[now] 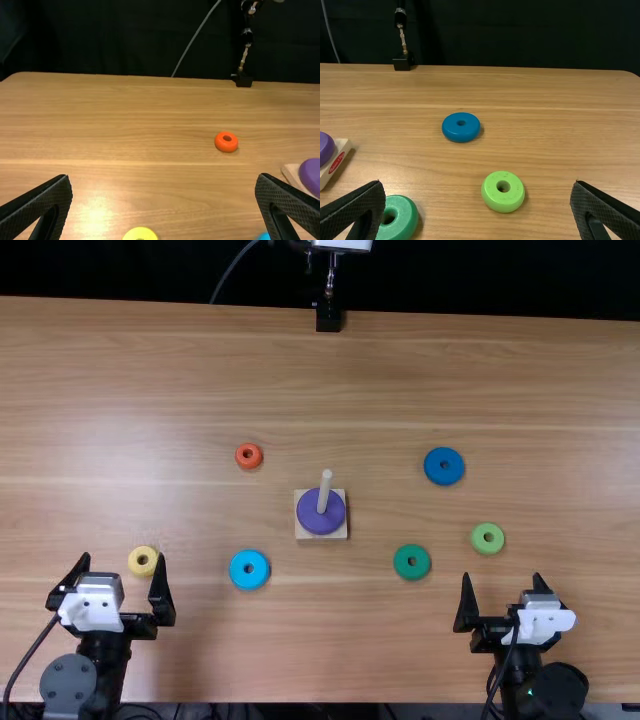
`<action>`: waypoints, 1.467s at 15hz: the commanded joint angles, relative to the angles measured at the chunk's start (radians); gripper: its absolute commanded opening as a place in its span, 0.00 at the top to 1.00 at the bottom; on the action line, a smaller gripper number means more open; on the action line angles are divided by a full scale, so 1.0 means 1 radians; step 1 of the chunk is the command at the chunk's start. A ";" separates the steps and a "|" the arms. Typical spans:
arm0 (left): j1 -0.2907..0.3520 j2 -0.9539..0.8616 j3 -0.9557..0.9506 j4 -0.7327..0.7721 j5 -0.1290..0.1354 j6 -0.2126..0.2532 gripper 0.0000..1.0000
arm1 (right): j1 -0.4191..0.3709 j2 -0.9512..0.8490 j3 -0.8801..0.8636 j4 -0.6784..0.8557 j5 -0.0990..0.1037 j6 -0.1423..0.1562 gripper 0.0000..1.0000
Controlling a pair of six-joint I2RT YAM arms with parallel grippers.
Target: Build the Hanoi tower: stack the rings onto the peg from bottom to top in this color order: purple, dark blue, light blue, dark green, light green, yellow, orange.
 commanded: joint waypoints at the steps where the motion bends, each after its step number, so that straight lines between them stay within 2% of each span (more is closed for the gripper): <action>1: -0.005 -0.040 -0.046 -0.001 -0.008 0.026 0.00 | -0.014 -0.013 -0.062 -0.070 0.002 0.000 0.00; 8: -0.007 -0.145 -0.138 -0.009 -0.006 0.026 0.00 | -0.014 -0.013 -0.062 -0.070 0.002 0.000 0.00; 11: 0.001 -0.145 -0.156 -0.070 -0.006 0.026 0.00 | -0.014 -0.013 -0.062 -0.070 0.002 0.000 0.00; 14: 0.002 -0.145 -0.156 -0.232 -0.006 0.026 0.00 | -0.014 -0.013 -0.062 -0.070 0.002 0.000 0.00; 19: 0.002 -0.145 -0.156 -0.329 -0.008 0.024 0.00 | -0.014 -0.013 -0.062 -0.070 0.002 0.000 0.00; 22: 0.001 -0.145 -0.156 -0.325 -0.006 0.022 0.00 | -0.014 -0.013 -0.062 -0.070 0.002 -0.002 0.00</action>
